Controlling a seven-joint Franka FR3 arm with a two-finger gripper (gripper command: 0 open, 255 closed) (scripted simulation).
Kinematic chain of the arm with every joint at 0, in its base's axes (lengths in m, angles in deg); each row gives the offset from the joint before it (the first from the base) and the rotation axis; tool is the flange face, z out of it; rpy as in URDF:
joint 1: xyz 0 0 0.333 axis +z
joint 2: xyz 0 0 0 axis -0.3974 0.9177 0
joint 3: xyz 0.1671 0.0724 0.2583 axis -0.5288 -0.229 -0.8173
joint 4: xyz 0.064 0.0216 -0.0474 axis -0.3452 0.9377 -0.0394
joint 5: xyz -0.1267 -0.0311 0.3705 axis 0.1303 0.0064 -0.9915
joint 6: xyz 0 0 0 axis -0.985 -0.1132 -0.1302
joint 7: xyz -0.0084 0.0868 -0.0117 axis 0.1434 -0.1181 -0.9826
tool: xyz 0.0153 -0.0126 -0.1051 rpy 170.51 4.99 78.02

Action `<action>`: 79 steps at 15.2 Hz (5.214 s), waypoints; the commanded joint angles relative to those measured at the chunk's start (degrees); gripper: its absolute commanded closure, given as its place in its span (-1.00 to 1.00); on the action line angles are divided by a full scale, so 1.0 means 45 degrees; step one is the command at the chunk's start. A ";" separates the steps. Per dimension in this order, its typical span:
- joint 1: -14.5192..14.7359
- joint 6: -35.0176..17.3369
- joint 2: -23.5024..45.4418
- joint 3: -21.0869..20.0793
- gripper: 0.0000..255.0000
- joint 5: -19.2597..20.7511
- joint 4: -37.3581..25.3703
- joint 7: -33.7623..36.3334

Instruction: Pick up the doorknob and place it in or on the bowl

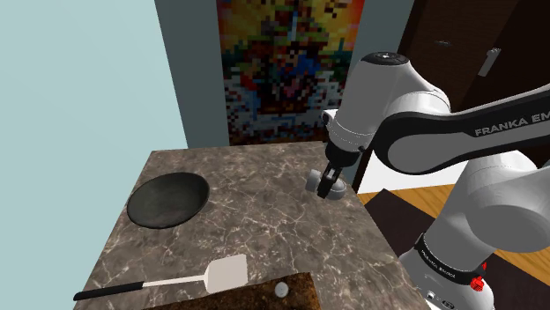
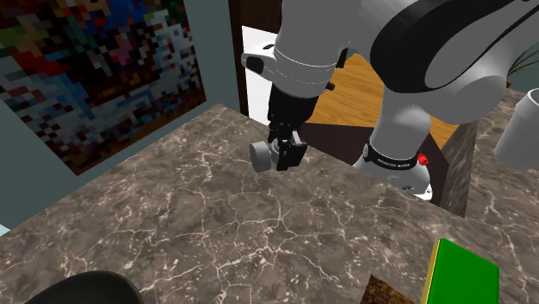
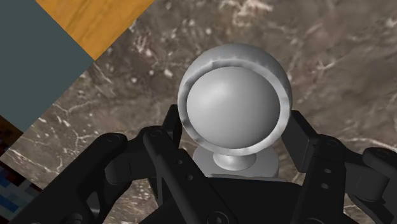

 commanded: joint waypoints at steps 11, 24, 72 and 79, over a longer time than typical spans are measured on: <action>-0.0045 0.1403 -0.0697 0.0261 1.00 0.0166 -0.0723 -0.0114; -0.0221 0.3998 -0.1437 0.0730 1.00 0.0526 -0.2601 -0.0307; 0.0530 0.3656 1.5785 -0.4362 1.00 0.7757 -1.6945 0.8909; 0.0531 0.3656 1.5785 -0.4361 1.00 0.7757 -1.6945 0.8909</action>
